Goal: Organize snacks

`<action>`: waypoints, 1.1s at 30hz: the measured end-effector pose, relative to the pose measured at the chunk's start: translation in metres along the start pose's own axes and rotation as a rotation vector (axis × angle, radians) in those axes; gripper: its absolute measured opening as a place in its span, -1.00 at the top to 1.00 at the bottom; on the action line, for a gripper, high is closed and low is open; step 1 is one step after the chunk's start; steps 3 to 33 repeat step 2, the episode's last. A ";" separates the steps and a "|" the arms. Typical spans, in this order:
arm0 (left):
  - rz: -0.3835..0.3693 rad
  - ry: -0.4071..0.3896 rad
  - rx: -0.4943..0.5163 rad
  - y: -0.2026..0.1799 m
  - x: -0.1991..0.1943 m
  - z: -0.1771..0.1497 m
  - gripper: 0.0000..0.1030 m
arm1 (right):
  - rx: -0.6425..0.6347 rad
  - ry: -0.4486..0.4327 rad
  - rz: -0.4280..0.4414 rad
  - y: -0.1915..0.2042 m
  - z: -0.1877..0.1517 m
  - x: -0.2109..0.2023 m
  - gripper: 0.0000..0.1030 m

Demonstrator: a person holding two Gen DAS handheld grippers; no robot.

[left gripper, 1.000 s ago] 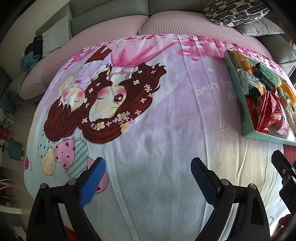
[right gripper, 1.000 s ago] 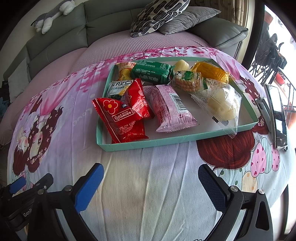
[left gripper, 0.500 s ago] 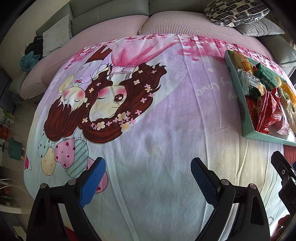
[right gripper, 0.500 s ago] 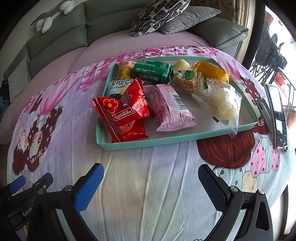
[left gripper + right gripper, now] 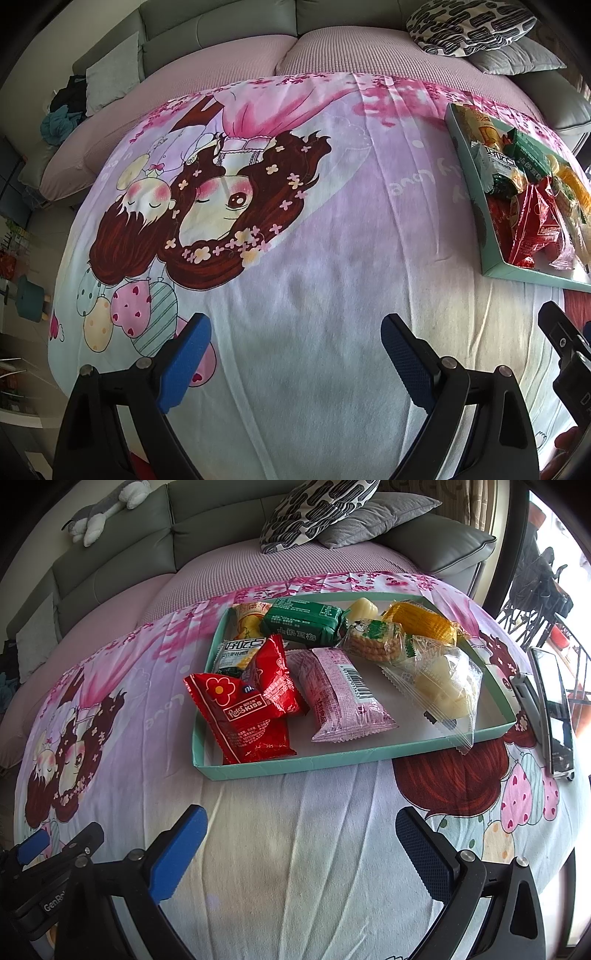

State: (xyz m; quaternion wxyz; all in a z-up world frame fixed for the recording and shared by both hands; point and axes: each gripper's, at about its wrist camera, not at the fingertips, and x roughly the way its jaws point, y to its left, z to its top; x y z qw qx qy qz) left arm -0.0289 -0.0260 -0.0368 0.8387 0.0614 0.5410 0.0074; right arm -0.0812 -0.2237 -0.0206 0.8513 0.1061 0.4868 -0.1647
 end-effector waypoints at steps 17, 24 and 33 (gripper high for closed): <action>-0.003 0.003 0.004 -0.001 0.000 0.001 -0.81 | 0.000 0.000 0.000 0.000 0.000 0.000 -1.00; -0.003 0.003 0.004 -0.001 0.000 0.001 -0.81 | 0.000 0.000 0.000 0.000 0.000 0.000 -1.00; -0.003 0.003 0.004 -0.001 0.000 0.001 -0.81 | 0.000 0.000 0.000 0.000 0.000 0.000 -1.00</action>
